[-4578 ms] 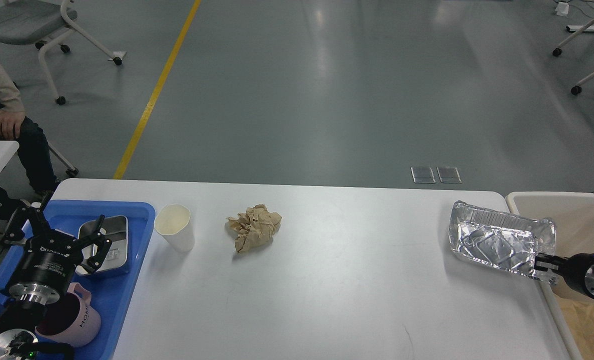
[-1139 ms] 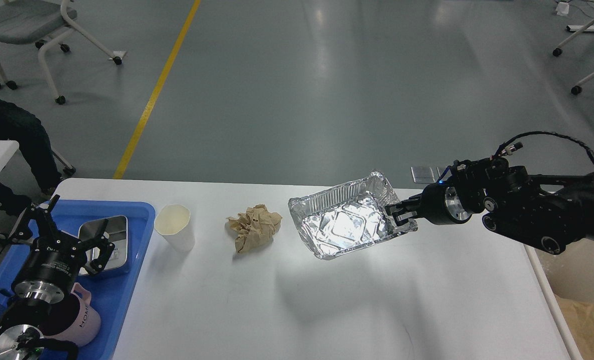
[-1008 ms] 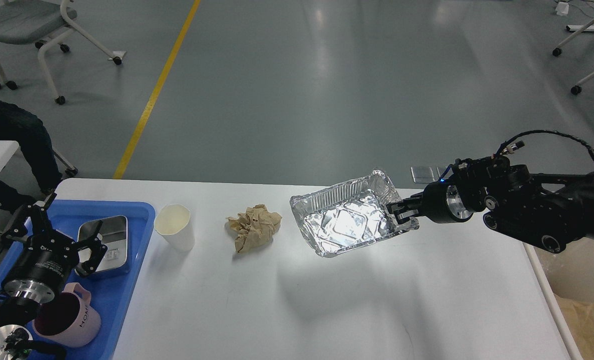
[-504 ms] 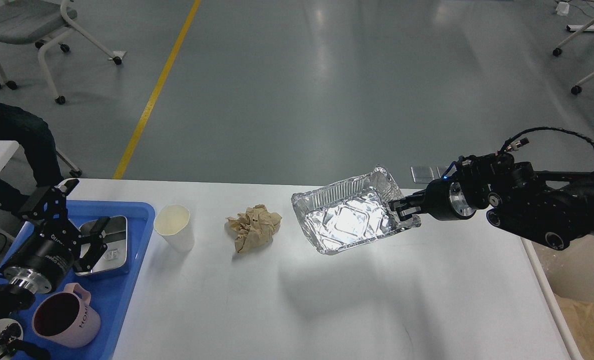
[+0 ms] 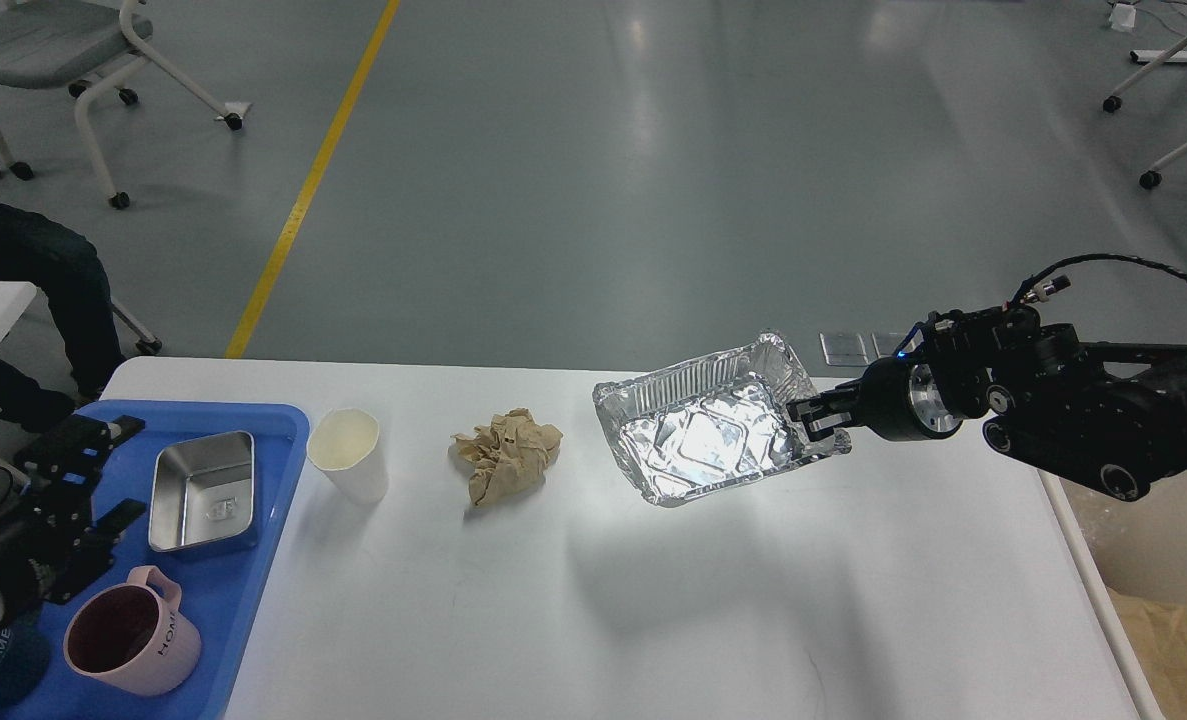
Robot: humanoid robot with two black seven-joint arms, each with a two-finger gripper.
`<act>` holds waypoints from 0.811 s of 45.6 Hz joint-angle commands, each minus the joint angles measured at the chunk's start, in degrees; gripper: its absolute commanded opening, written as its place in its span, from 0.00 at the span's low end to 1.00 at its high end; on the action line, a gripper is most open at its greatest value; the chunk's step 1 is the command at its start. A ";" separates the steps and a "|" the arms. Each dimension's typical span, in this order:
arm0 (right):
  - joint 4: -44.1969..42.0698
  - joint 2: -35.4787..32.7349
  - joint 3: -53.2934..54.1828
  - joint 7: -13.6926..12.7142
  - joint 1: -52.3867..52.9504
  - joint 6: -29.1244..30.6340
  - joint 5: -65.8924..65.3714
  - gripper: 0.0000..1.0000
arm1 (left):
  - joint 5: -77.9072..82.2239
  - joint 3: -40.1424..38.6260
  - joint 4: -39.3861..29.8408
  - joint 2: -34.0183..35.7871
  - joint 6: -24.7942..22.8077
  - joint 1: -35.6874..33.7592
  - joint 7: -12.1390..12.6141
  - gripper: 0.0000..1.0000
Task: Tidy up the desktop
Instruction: 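Hold the foil tray and reach the left gripper to the white paper cup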
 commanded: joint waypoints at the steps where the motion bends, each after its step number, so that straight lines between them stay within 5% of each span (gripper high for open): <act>1: -0.08 0.09 0.00 0.00 0.00 -0.03 -0.04 0.00 | 0.02 0.27 1.86 2.49 -0.29 -0.14 0.39 0.96; 20: 0.00 0.27 0.00 0.00 -0.09 -0.20 -0.04 0.00 | 14.87 -0.61 1.95 12.68 -4.42 -5.32 2.41 0.96; 28: 0.00 0.44 0.00 0.00 -0.09 -0.29 -0.04 0.00 | 19.97 -0.78 2.04 11.90 -4.51 -12.17 1.97 0.96; 37: 0.27 -0.96 0.09 0.00 -0.09 -0.47 0.05 0.00 | 19.71 -0.08 1.33 9.61 -4.77 -12.00 2.94 0.96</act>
